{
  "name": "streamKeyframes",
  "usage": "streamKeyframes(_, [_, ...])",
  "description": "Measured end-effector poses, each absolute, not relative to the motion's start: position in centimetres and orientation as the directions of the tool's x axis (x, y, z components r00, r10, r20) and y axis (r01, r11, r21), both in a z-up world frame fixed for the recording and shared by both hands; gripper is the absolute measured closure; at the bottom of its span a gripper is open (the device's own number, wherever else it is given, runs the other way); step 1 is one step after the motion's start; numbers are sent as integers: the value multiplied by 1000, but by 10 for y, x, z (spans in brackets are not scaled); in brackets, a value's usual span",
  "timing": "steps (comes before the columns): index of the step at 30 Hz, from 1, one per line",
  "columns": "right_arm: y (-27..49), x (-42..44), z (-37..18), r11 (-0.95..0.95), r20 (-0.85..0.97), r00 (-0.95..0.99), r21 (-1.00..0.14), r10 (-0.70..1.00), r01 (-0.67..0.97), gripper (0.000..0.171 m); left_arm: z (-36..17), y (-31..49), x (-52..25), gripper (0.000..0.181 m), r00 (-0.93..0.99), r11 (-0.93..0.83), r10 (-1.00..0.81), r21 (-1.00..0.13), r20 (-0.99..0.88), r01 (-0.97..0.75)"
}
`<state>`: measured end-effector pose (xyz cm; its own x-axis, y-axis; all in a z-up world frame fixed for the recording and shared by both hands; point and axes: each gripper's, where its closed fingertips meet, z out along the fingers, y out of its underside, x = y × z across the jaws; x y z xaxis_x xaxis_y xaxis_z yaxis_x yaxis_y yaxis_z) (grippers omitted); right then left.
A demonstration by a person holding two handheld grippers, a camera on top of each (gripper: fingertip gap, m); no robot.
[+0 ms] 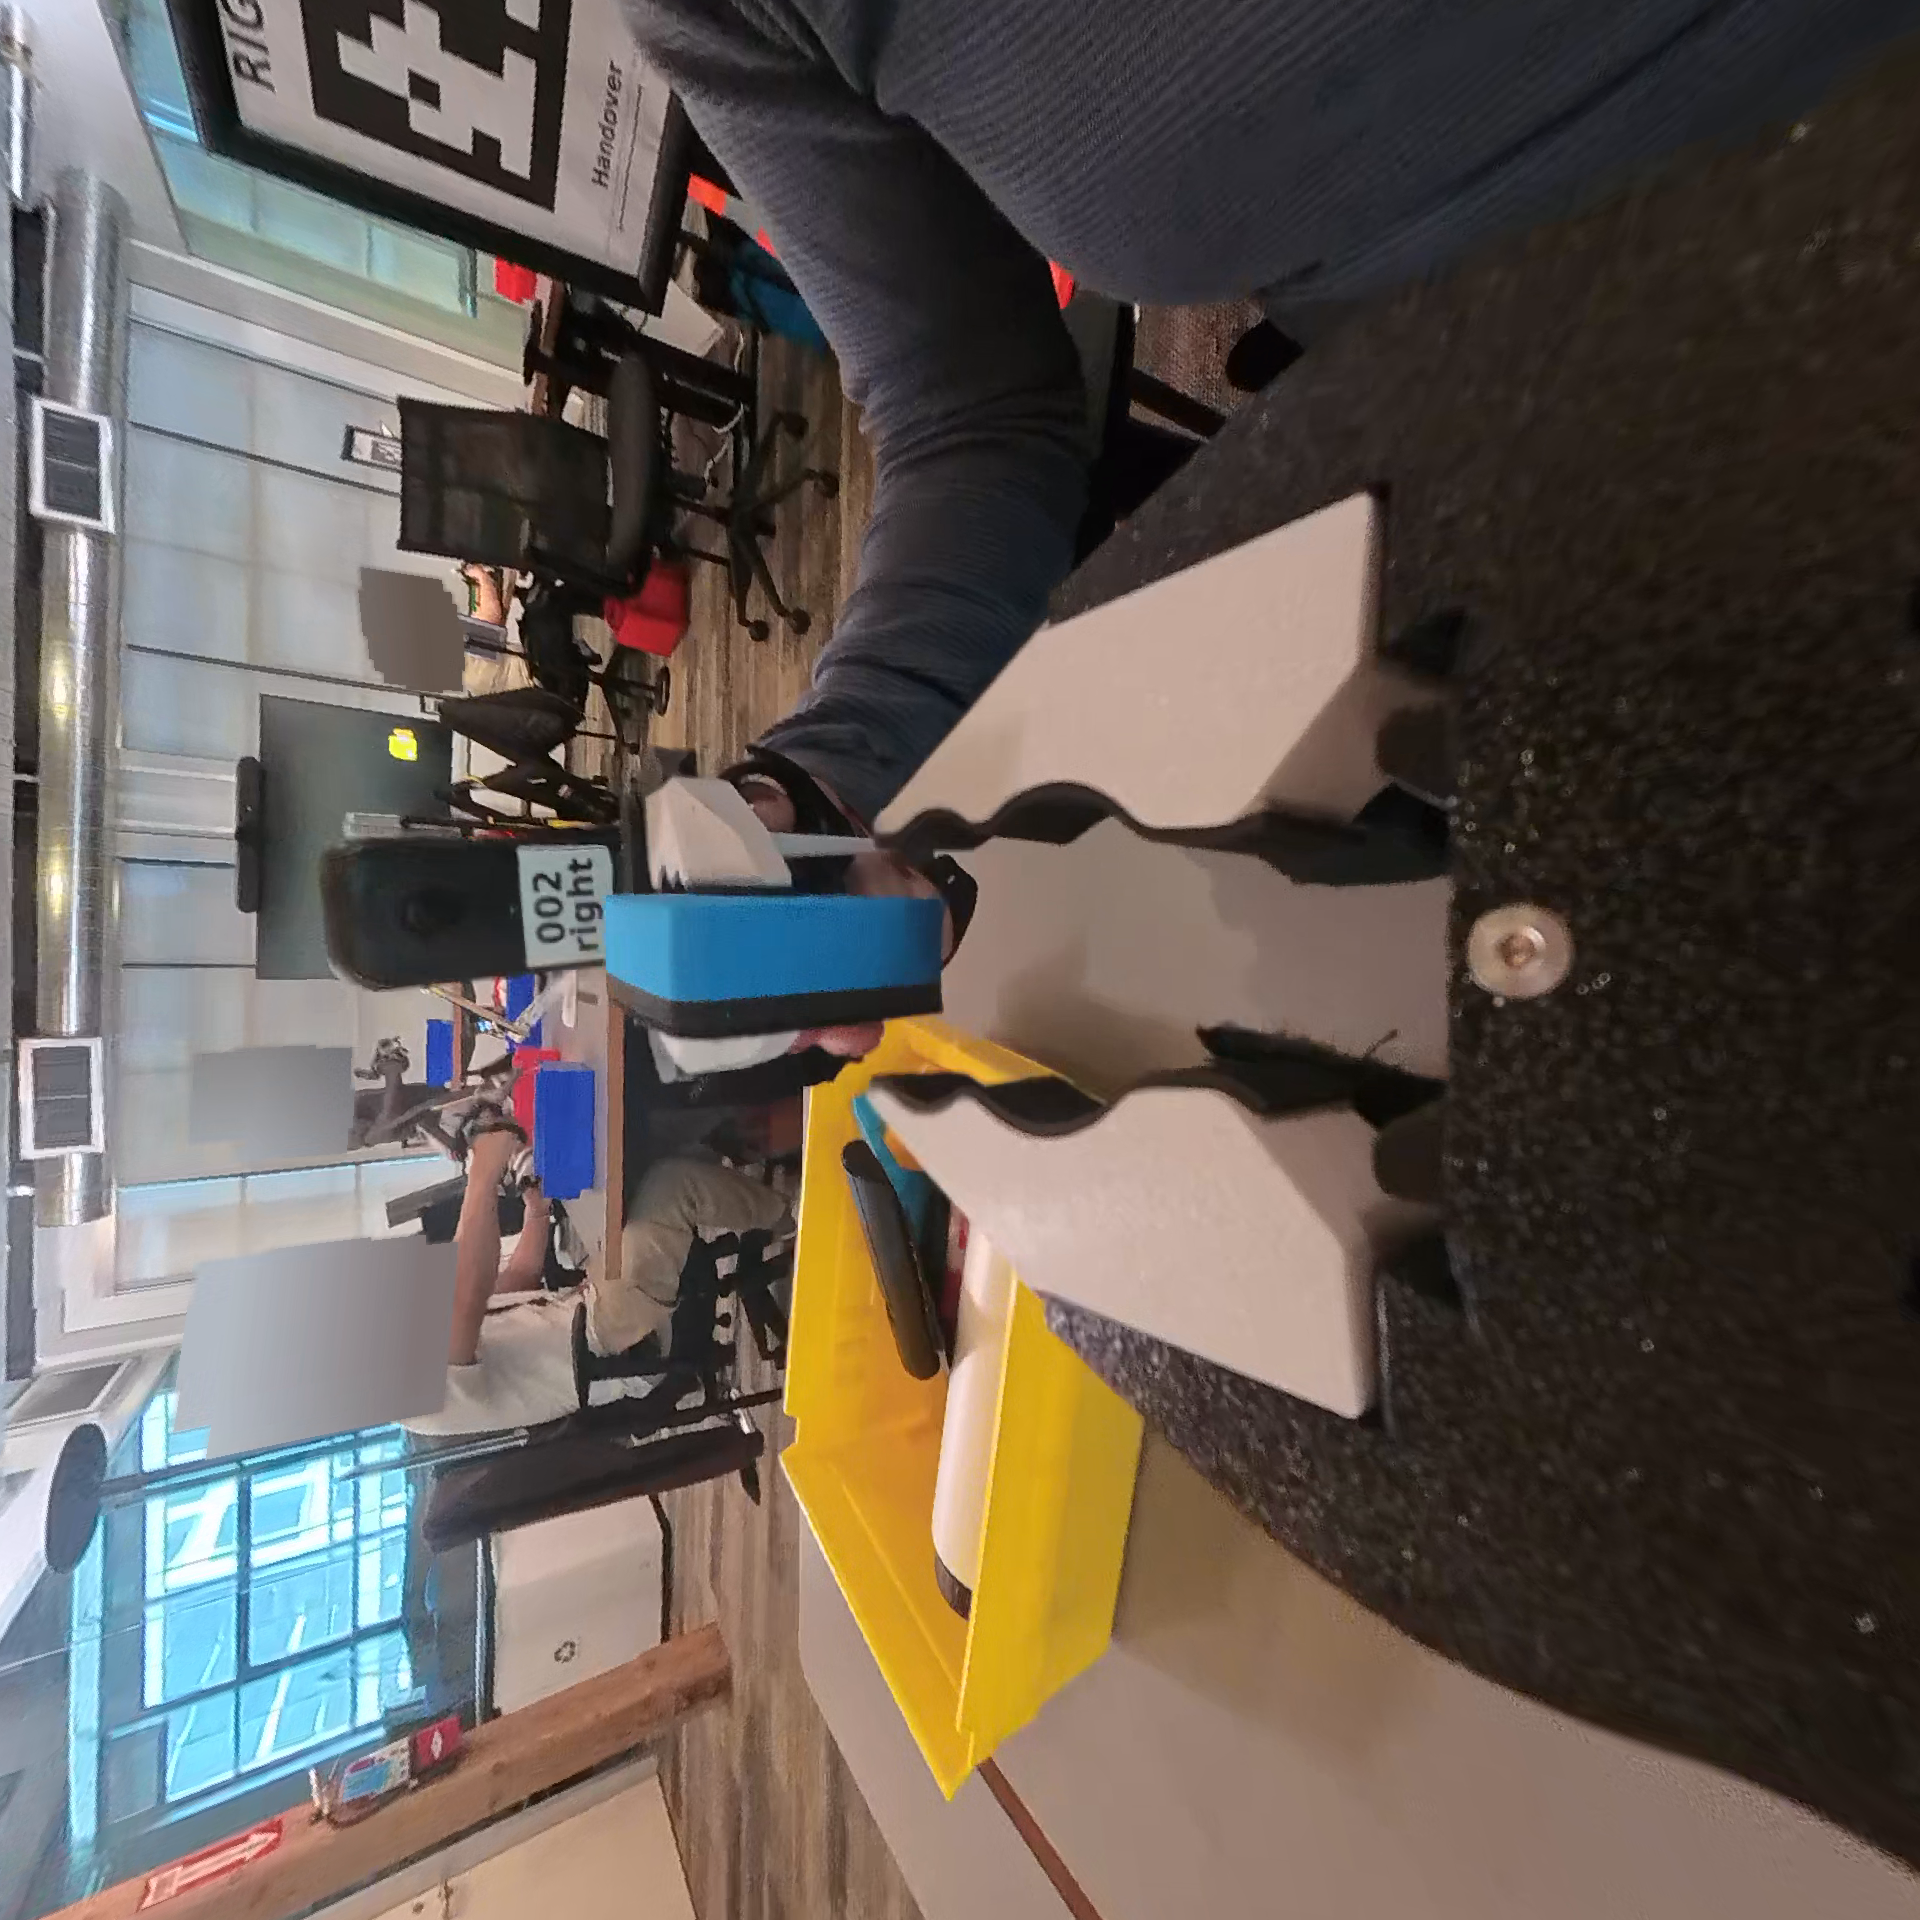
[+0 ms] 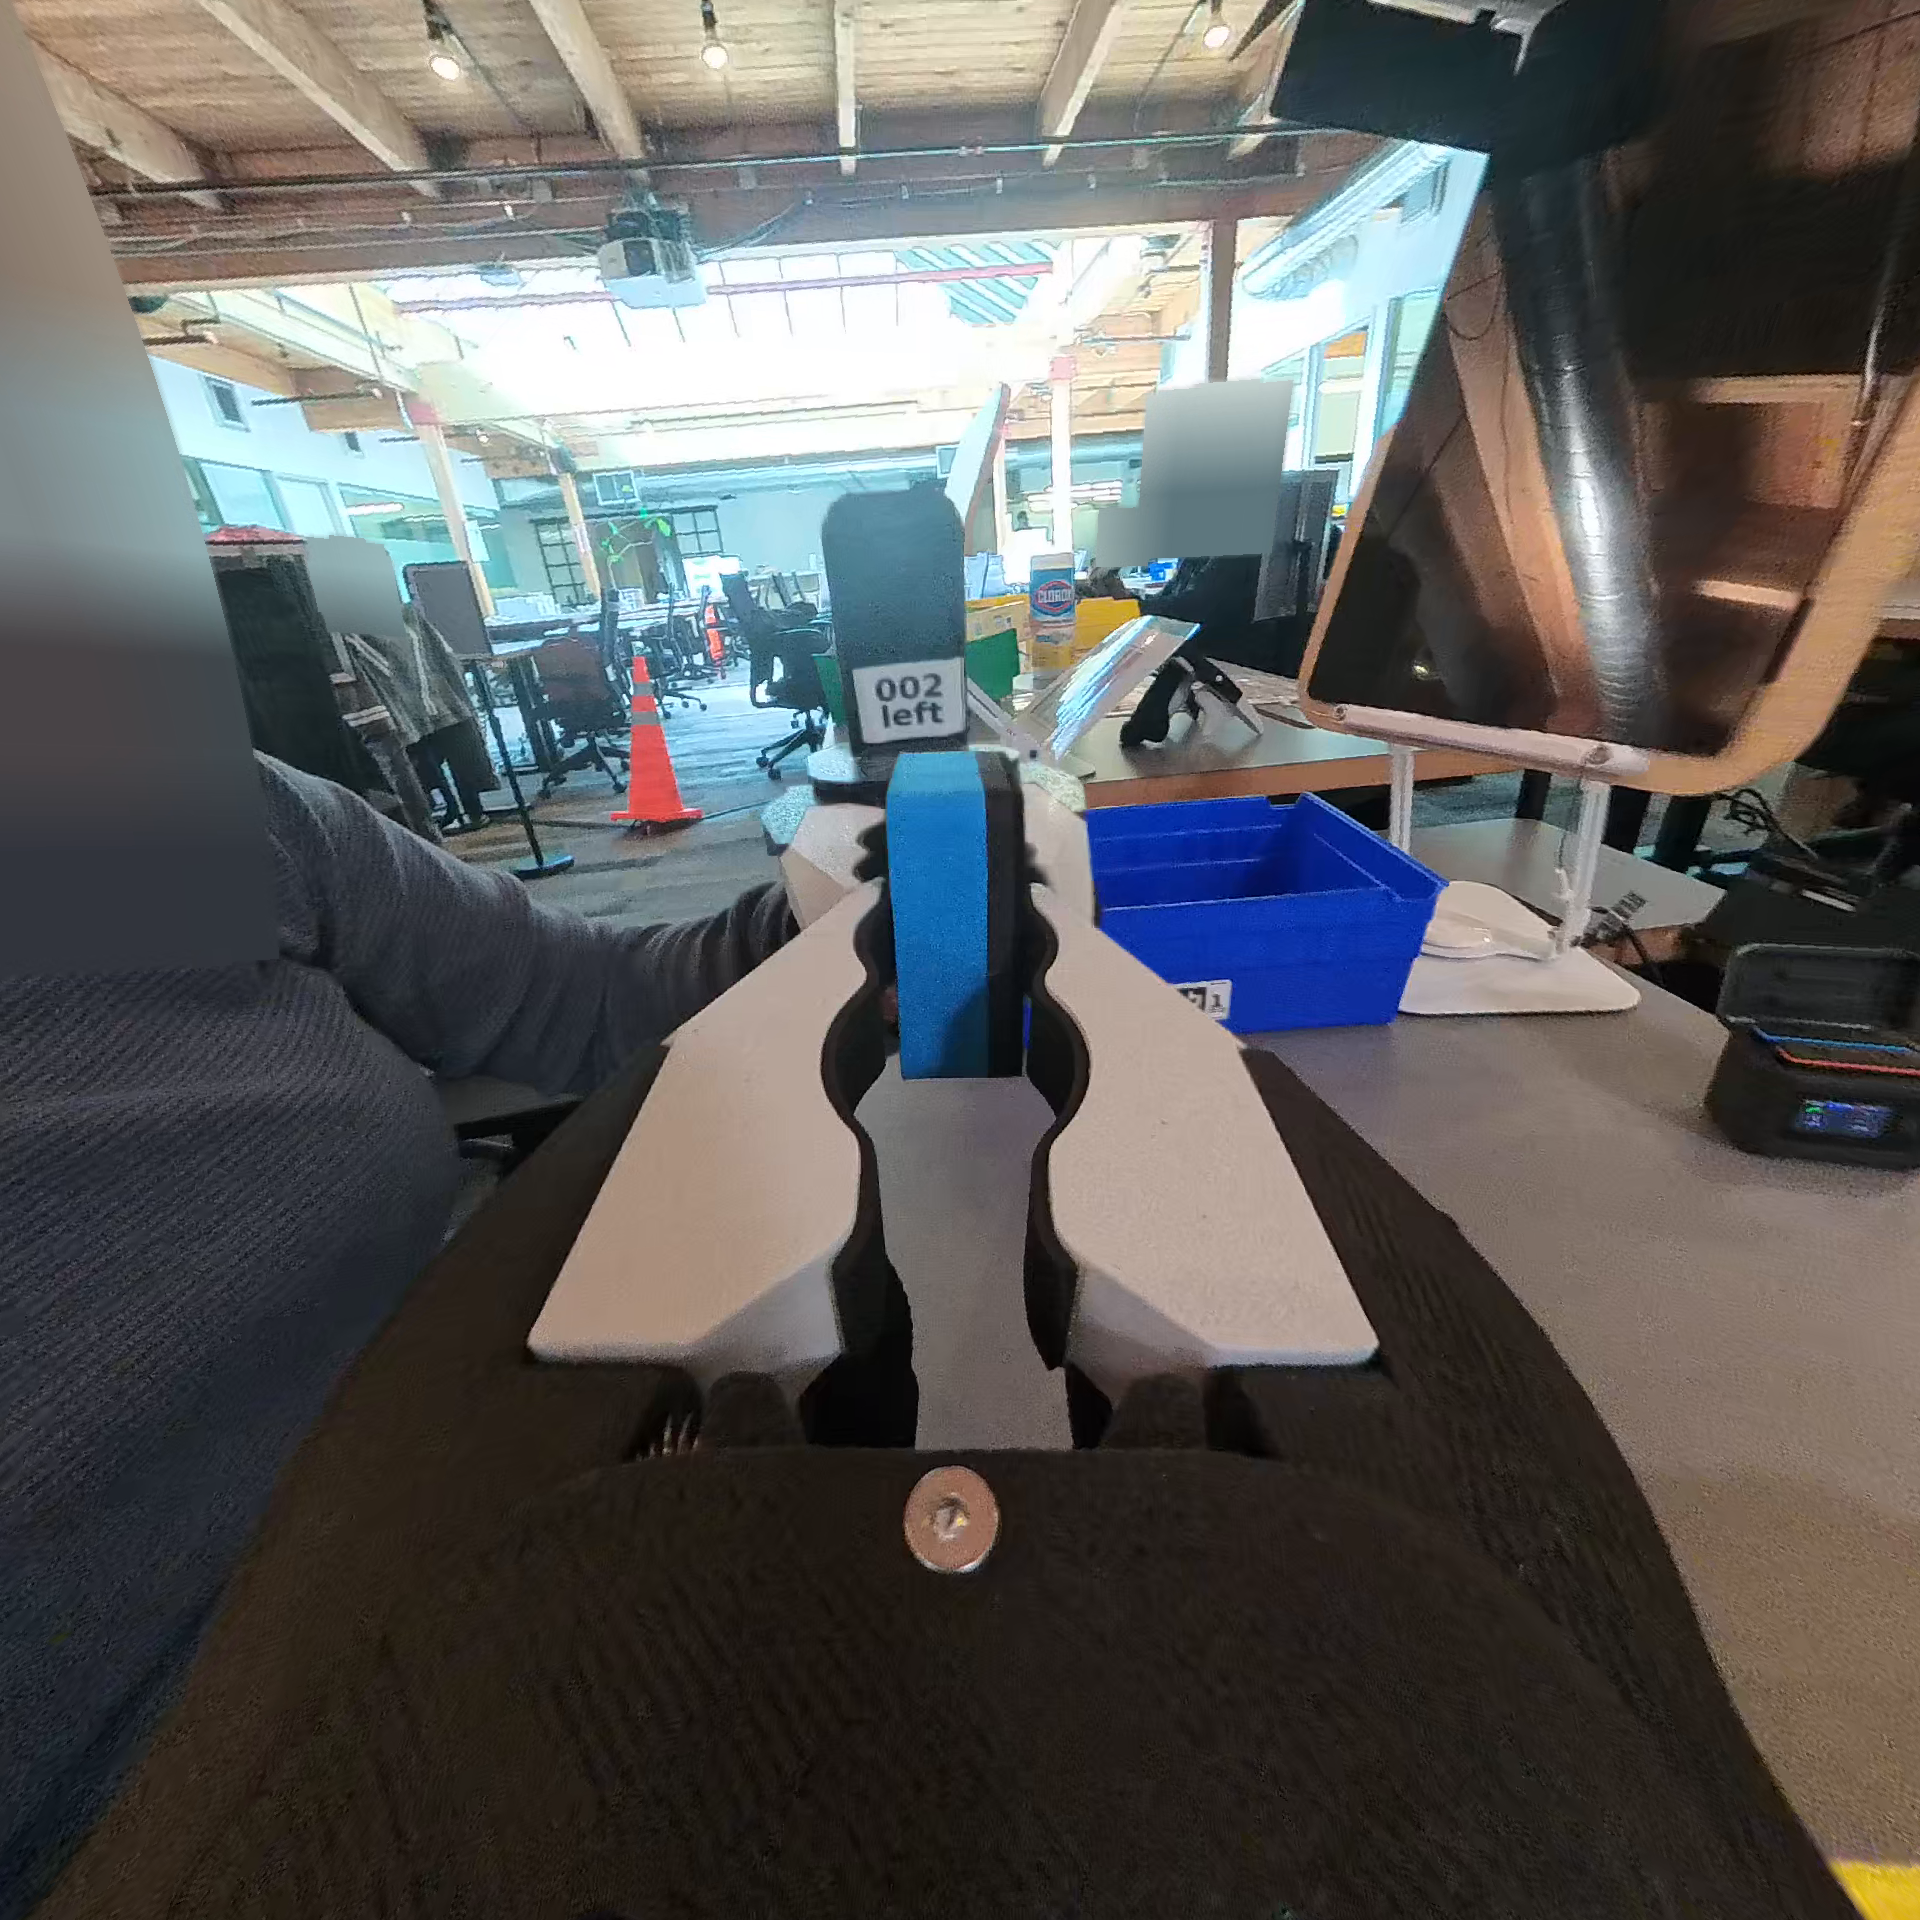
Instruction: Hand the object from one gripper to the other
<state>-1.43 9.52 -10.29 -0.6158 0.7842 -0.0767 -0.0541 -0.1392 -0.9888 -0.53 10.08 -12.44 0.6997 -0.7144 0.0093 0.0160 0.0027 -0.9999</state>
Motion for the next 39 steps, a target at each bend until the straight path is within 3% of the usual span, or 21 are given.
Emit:
streamKeyframes(2, [91, -15, -103, -124, -64, -621, -991, 781, -54, 151, -122, 99, -3, 161, 692, 37, -722, -999, -9, 26])
streamKeyframes(5, [90, -15, -99, -123, -52, -611, -990, 790, -75, 149, -118, 96, -3, 162, 691, 86, -721, -996, -54, 11])
streamKeyframes(10, [106, -16, -90, -126, -67, -518, -989, 853, -80, 105, -101, 93, -24, 163, 775, 305, -502, -917, -384, -256])
streamKeyframes(14, [113, -12, -92, -224, -220, -518, -973, 826, 55, 103, -97, 92, -40, 163, 592, 367, -110, -587, -798, -722])
streamKeyframes(17, [108, -12, -98, -375, -427, -527, -903, 735, 210, 108, -97, 90, -41, 163, 328, 297, 111, -283, -938, -912])
streamKeyframes(22, [100, -16, -106, -519, -625, -522, -778, 580, 355, 111, -100, 88, -36, 162, -64, 152, 326, 119, -943, -981])
streamKeyframes(25, [96, -20, -115, -514, -651, -512, -758, 561, 401, 117, -105, 88, -32, 163, -187, 103, 364, 240, -913, -965])
streamKeyframes(28, [89, -18, -115, -501, -646, -553, -761, 527, 411, 142, -110, 89, -31, 162, -267, 69, 373, 314, -889, -947])
streamKeyframes(31, [89, -18, -114, -471, -596, -576, -800, 559, 371, 147, -110, 90, -31, 162, -250, 75, 374, 298, -893, -952])
streamKeyframes(33, [95, -20, -114, -446, -553, -562, -832, 615, 330, 147, -115, 95, -33, 158, -148, 128, 304, 194, -941, -973])
streamKeyframes(36, [103, -19, -107, -380, -437, -566, -897, 699, 223, 148, -119, 96, -28, 130, 235, 288, 78, -204, -969, -936])
streamKeyframes(39, [110, -12, -101, -196, -205, -552, -978, 808, 77, 149, -113, 92, -19, 114, 579, 346, -240, -626, -779, -698])
